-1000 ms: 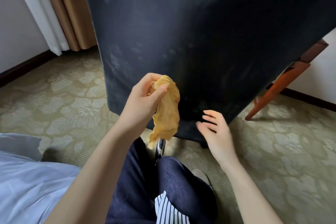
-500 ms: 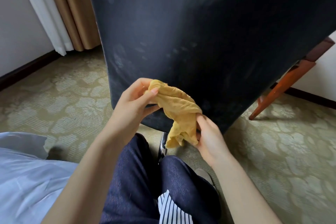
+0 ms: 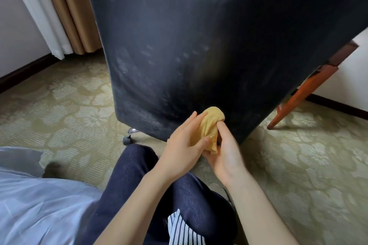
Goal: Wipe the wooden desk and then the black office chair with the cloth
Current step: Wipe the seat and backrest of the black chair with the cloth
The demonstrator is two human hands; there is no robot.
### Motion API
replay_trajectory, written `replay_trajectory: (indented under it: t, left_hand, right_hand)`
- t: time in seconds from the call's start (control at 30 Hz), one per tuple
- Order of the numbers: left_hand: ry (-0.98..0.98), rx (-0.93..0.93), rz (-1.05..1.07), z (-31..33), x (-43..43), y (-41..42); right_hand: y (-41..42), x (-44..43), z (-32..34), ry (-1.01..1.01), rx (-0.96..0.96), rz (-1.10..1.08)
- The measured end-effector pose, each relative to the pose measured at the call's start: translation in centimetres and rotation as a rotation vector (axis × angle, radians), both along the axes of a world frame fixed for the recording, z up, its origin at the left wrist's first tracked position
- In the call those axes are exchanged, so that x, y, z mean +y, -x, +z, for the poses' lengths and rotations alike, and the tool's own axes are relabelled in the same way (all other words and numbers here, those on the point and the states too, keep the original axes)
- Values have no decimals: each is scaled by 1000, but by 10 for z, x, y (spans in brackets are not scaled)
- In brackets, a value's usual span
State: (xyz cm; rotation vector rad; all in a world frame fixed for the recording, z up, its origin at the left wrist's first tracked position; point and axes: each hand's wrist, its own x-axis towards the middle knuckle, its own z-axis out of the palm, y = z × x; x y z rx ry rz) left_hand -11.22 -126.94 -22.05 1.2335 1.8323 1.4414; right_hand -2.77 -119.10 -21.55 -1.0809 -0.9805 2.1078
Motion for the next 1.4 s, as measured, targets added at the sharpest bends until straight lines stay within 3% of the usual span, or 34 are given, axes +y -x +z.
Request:
replay_trajectory:
  t: [0.17, 0.27, 0.33, 0.47, 0.6, 0.7, 0.77, 0.87, 1.07, 1.23, 1.4]
  left_hand:
    - [59, -278, -105, 2, 8, -3]
    - [94, -228, -127, 2, 9, -1]
    - [88, -196, -88, 2, 11, 2]
    - [71, -237, 20, 4, 12, 19]
    - [42, -264, 165, 1, 12, 43]
    - [17, -305, 272, -4, 11, 61]
    - [5, -326, 332, -8, 11, 72]
    - [-9, -315, 393, -16, 15, 92]
    - [22, -286, 380, -33, 40, 125]
    - [53, -231, 329, -39, 59, 125]
    - [47, -215, 367, -41, 62, 122]
  right_hand:
    - [-5, 0, -7, 31, -69, -109]
    - [-7, 2, -3, 131, 46, -237]
    - [-5, 10, 2, -5, 59, -325]
    - [18, 25, 37, -583, -18, -602]
    - [53, 54, 71, -1459, -158, -789]
    - [95, 79, 73, -2095, -416, -706]
    - [116, 84, 64, -2267, -524, -686]
    - [136, 88, 32, -2364, -572, -647]
    - [125, 104, -45, -2710, -612, -198]
    - [101, 124, -82, -2860, -658, 463]
    - [66, 137, -91, -2888, -850, 1112]
